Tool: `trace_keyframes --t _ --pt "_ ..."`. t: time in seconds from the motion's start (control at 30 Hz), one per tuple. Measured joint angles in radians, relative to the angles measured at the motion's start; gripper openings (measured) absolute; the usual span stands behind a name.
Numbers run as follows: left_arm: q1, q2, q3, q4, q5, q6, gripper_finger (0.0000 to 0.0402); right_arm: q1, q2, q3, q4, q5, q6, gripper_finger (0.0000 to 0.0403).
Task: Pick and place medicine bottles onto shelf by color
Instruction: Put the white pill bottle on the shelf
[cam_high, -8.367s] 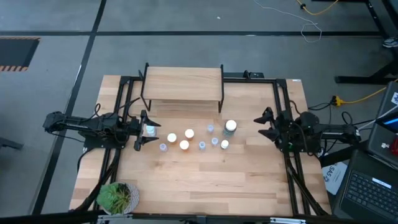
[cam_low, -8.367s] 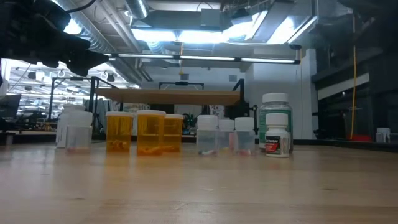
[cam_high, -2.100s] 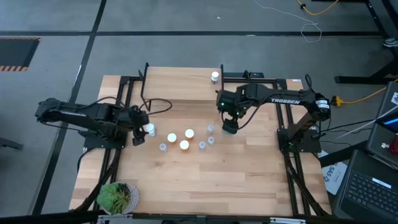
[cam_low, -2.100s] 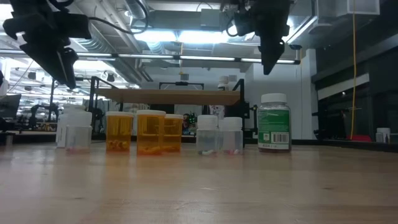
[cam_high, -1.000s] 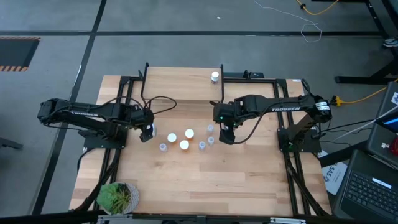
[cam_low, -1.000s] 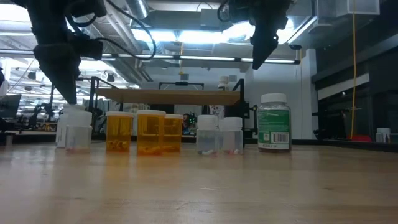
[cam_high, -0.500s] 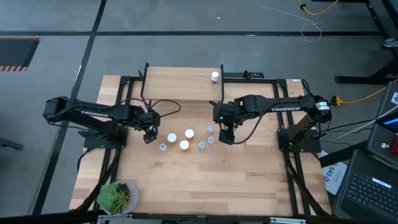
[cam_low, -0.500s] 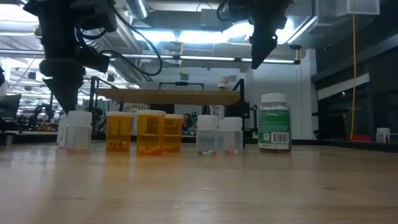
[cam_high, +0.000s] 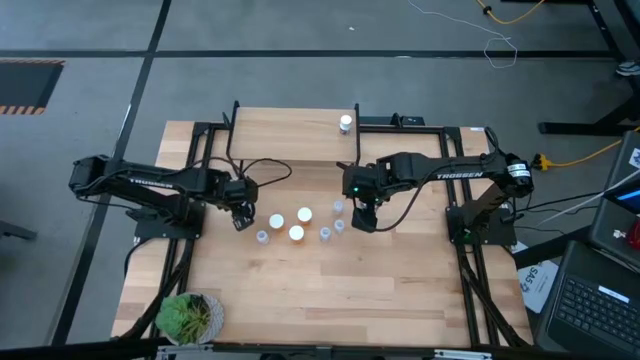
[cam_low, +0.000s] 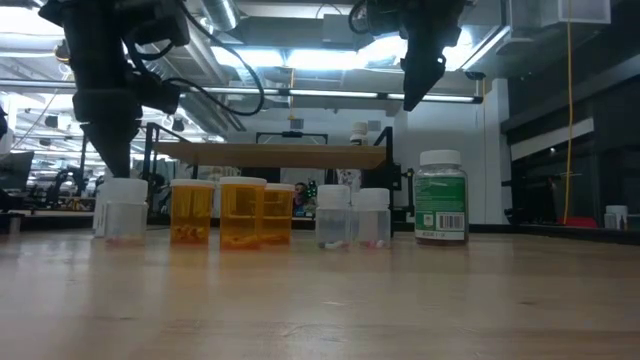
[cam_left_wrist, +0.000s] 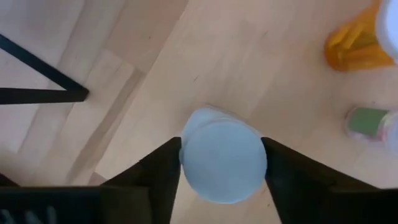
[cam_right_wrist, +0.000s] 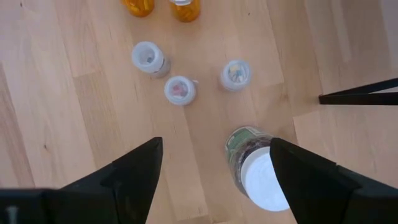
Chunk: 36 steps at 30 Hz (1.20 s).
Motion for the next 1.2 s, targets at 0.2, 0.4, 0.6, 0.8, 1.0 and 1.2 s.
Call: trace_keyframes --t 0.2,0.4,0.6,0.8,1.0,1.2 --pt "0.0 0.0 0.004 -0.002 0.062 -0.006 0.0158 0.0 0.0 0.0 0.0 0.0 0.0 0.0298" --pt "0.0 0.001 0.151 -0.049 0.092 0.016 0.0156 0.0 0.0 0.0 0.0 -0.001 0.0 0.0298" --pt "0.013 0.003 0.426 -0.078 0.035 0.195 0.0156 0.0 0.0 0.0 0.0 -0.001 -0.017 0.0298" --pt "0.172 0.034 0.661 -0.077 -0.159 0.345 0.0156 0.0 0.0 0.0 0.002 -0.001 -0.056 0.0298" --pt "0.448 0.128 0.831 -0.115 -0.129 0.514 0.0156 -0.001 0.0 0.001 0.008 -0.001 -0.053 0.0298" --pt "0.714 0.285 0.891 -0.238 0.052 0.529 0.0156 0.0 0.0 0.001 0.008 -0.001 -0.05 0.0298"
